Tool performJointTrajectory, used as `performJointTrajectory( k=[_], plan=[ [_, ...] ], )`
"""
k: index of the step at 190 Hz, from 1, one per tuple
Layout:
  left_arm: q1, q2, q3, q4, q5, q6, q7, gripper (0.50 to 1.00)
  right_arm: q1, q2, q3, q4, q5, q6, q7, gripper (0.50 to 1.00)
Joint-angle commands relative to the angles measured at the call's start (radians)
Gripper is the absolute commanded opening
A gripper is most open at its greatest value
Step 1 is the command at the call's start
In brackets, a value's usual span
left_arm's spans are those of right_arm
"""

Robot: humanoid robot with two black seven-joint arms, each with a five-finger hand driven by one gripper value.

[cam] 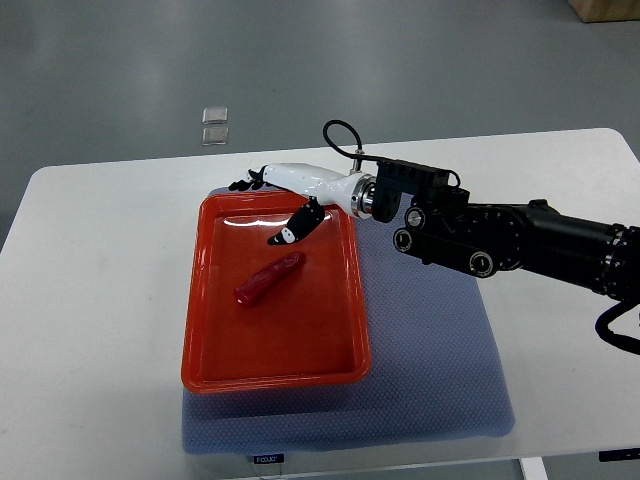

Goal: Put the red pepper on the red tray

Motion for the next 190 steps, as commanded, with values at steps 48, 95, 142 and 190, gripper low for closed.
performJointTrajectory(
  k=[48, 95, 142, 190],
  plan=[
    [0.0, 0.0, 0.0, 0.0, -0.001, 0.0, 0.0, 1.0, -0.178, -0.014, 0.432, -0.231, 0.305, -0.069, -0.002, 0.86],
    [0.0, 0.0, 0.0, -0.001, 0.0, 0.0, 0.0, 1.0, -0.218, -0.025, 0.549, -0.236, 0.535, -0.072, -0.002, 0.86],
    [0.0, 0.0, 0.0, 0.0, 0.0, 0.001, 0.0, 1.0, -0.233, -0.033, 0.581, -0.236, 0.676, -0.074, 0.006, 0.881],
    [0.0, 0.0, 0.0, 0.0, 0.0, 0.0, 0.0, 1.0, -0.245, -0.027, 0.579, -0.234, 0.722, -0.067, 0.01, 0.915]
  ],
)
